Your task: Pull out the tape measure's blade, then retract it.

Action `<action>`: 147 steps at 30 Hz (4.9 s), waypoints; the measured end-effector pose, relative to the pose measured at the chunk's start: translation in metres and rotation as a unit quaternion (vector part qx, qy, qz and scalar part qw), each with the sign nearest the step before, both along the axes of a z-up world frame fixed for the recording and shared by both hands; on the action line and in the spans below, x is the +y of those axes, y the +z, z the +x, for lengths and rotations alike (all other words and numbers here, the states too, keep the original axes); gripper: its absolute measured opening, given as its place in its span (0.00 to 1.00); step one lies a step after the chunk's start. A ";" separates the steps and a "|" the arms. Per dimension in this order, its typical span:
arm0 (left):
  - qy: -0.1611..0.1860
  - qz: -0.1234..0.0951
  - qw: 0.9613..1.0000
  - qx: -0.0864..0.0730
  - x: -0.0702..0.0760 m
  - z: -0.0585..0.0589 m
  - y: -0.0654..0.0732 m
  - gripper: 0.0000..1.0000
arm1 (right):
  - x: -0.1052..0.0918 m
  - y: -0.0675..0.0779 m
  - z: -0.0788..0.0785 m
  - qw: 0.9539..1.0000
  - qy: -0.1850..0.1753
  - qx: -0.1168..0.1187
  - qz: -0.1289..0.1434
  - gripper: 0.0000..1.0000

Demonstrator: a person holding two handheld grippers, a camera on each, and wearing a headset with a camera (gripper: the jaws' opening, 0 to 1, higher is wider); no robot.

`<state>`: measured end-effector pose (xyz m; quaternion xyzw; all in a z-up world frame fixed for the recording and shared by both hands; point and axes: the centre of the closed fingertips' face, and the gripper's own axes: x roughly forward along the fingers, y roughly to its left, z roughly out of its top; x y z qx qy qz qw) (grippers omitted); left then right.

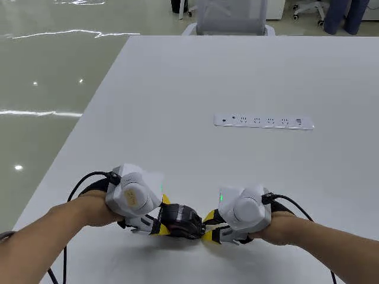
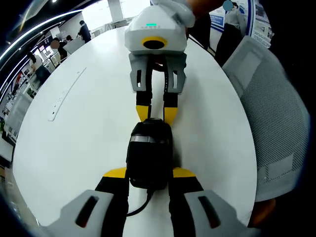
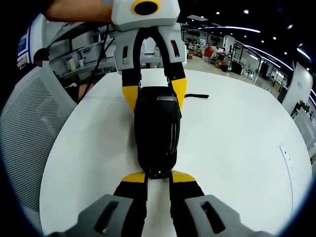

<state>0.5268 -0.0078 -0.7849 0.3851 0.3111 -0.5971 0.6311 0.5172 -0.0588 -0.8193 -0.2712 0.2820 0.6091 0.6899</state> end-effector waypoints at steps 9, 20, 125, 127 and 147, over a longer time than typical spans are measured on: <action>0.005 0.000 1.000 -0.003 -0.001 0.000 -0.001 0.26 | 0.000 0.000 0.000 1.000 0.014 -0.008 -0.012 0.14; 0.012 -0.001 1.000 -0.004 -0.001 0.000 -0.001 0.26 | -0.001 0.000 -0.001 1.000 0.017 -0.007 -0.019 0.12; 0.032 0.008 0.999 0.010 0.006 0.000 -0.003 0.25 | -0.026 0.010 -0.002 0.999 0.035 -0.016 -0.024 0.11; 0.033 0.008 0.999 0.010 0.006 0.000 -0.003 0.25 | -0.027 0.010 -0.002 0.999 0.035 -0.016 -0.024 0.11; 0.033 0.010 0.999 0.010 0.007 -0.002 -0.003 0.25 | -0.038 0.012 -0.004 0.999 0.035 -0.019 -0.025 0.12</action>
